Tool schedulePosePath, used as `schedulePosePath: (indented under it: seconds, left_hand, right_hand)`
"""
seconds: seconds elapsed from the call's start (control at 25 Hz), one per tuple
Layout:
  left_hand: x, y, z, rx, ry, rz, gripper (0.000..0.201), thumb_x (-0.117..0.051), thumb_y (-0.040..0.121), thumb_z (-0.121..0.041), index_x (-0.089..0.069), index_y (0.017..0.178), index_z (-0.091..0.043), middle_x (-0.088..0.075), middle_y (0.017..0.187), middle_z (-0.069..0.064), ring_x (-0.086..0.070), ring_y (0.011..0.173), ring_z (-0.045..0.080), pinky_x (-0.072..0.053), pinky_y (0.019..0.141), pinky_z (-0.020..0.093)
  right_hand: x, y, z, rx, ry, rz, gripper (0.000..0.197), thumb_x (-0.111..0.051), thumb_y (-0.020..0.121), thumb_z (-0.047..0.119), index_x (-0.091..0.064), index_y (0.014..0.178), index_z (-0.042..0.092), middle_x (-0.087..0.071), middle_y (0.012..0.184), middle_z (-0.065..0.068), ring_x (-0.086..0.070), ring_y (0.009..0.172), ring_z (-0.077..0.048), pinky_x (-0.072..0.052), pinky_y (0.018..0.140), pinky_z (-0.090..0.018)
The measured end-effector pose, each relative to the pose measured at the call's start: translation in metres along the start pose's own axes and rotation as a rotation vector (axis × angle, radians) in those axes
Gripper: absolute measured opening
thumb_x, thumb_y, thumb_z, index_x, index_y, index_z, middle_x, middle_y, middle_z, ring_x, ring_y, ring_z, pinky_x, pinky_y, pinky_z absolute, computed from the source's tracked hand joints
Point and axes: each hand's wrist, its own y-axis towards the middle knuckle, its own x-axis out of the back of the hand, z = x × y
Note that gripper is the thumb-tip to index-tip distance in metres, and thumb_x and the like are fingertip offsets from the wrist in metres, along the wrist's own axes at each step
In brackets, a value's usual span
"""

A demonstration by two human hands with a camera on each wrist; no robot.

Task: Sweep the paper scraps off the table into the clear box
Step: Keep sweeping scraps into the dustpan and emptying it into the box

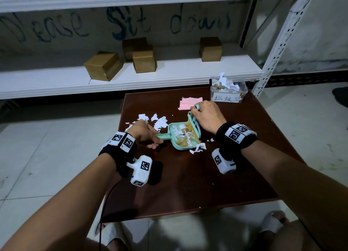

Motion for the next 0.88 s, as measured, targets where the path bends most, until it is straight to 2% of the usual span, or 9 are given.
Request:
schedulePosePath:
  seconds: [0.12,0.28,0.4,0.52,0.68,0.8,0.88]
  left_hand:
    - [-0.009,0.004,0.004,-0.009,-0.017,-0.099,0.016,-0.077,0.075,0.015,-0.069,0.086,0.007,-0.069,0.057,0.020,-0.064,0.041,0.023,-0.054,0.041,0.028]
    - [-0.021,0.012,0.009,0.010,-0.141,-0.128,0.014,-0.073,0.077,0.018,-0.067,0.086,0.008,-0.069,0.061,0.023,-0.068,0.051,0.029,-0.062,0.055,0.038]
    - [-0.026,0.014,0.007,0.033,-0.218,-0.074,0.012,-0.070,0.083,0.015,-0.069,0.094,0.012,-0.068,0.057,0.020,-0.067,0.046,0.024,-0.058,0.044,0.029]
    - [-0.029,0.014,0.004,-0.015,-0.230,-0.064,0.011,-0.071,0.084,0.010,-0.072,0.095,0.010,-0.070,0.062,0.022,-0.065,0.049,0.022,-0.059,0.049,0.026]
    - [-0.032,0.011,-0.006,-0.089,-0.303,-0.085,0.012,-0.068,0.086,0.012,-0.070,0.098,0.015,-0.067,0.057,0.020,-0.060,0.037,0.016,-0.049,0.040,0.019]
    - [-0.035,0.010,-0.016,-0.106,-0.390,-0.086,0.018,-0.065,0.087,0.014,-0.067,0.105,0.017,-0.065,0.056,0.021,-0.058,0.035,0.016,-0.048,0.040,0.019]
    - [-0.039,0.011,-0.027,-0.111,-0.389,-0.075,0.023,-0.065,0.088,0.013,-0.066,0.110,0.018,-0.065,0.059,0.020,-0.058,0.036,0.014,-0.048,0.040,0.018]
  right_hand:
    - [0.012,0.002,-0.003,-0.019,0.010,-0.036,0.042,-0.052,0.097,0.029,-0.073,0.070,0.003,-0.068,0.067,-0.015,-0.064,0.068,-0.032,-0.053,0.071,-0.043]
    - [0.036,0.005,-0.012,-0.091,0.167,-0.122,0.037,-0.054,0.098,0.025,-0.076,0.074,0.007,-0.070,0.069,-0.009,-0.066,0.067,-0.028,-0.054,0.070,-0.041]
    - [0.051,0.007,-0.022,-0.152,0.344,-0.257,0.034,-0.054,0.091,0.026,-0.075,0.067,0.016,-0.066,0.059,-0.008,-0.063,0.058,-0.026,-0.052,0.063,-0.040]
    - [0.072,0.009,-0.034,-0.230,0.438,-0.428,0.039,-0.056,0.096,0.021,-0.070,0.060,0.024,-0.062,0.053,-0.002,-0.058,0.047,-0.008,-0.046,0.057,-0.026]
    - [0.104,0.013,-0.051,-0.342,0.597,-0.583,0.033,-0.056,0.096,0.024,-0.078,0.075,0.014,-0.059,0.049,-0.003,-0.054,0.042,-0.012,-0.046,0.053,-0.028]
    - [0.123,0.013,-0.062,-0.360,0.623,-0.661,0.034,-0.055,0.094,0.021,-0.076,0.068,0.017,-0.058,0.047,-0.005,-0.055,0.043,-0.014,-0.048,0.054,-0.026]
    - [0.133,0.012,-0.070,-0.376,0.640,-0.701,0.031,-0.055,0.091,0.022,-0.076,0.068,0.017,-0.057,0.042,0.000,-0.058,0.043,-0.013,-0.051,0.056,-0.028]
